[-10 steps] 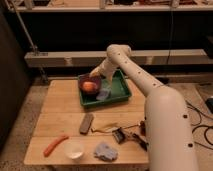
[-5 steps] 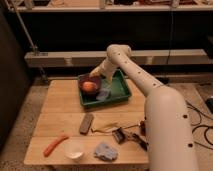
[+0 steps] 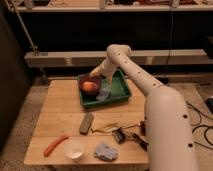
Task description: Place eraser in tray
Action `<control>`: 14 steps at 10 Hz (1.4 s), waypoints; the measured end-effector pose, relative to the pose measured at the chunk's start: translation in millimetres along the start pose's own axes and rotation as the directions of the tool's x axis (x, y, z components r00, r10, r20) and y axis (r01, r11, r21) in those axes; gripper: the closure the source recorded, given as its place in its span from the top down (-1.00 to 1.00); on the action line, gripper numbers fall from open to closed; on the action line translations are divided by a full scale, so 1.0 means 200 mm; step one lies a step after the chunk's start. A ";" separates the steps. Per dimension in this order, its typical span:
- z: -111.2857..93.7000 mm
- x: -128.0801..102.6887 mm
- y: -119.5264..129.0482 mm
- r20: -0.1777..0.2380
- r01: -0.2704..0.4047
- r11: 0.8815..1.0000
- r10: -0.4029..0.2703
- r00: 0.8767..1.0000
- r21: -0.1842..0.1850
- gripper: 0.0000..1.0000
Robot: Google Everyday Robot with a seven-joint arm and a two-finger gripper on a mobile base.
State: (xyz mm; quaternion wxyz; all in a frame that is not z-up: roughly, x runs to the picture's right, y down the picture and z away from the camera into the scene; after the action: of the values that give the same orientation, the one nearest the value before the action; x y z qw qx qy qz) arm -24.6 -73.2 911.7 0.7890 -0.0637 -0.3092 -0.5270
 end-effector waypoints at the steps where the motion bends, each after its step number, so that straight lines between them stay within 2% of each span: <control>1: 0.00 0.00 0.00 0.000 0.000 1.000 0.000 1.000 0.000 0.51; 4: -0.01 -0.01 0.00 0.001 0.002 1.000 -0.002 1.000 0.002 0.51; 6: -0.05 -0.06 -0.01 0.002 0.008 1.000 -0.008 1.000 0.007 0.51; 8: -0.12 -0.24 0.00 -0.007 0.030 0.999 -0.030 1.000 -0.018 0.51; 11: -0.20 -0.55 0.06 -0.019 0.067 0.994 -0.069 0.997 -0.090 0.51; 13: -0.19 -0.73 0.08 -0.018 0.101 0.987 -0.104 0.994 -0.128 0.51; 14: -0.16 -0.81 0.07 -0.014 0.123 0.982 -0.126 0.992 -0.146 0.51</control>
State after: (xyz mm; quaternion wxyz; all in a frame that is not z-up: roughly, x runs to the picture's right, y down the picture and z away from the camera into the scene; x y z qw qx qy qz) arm -39.0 47.4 799.8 0.7514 -0.0953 -0.2642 -0.5971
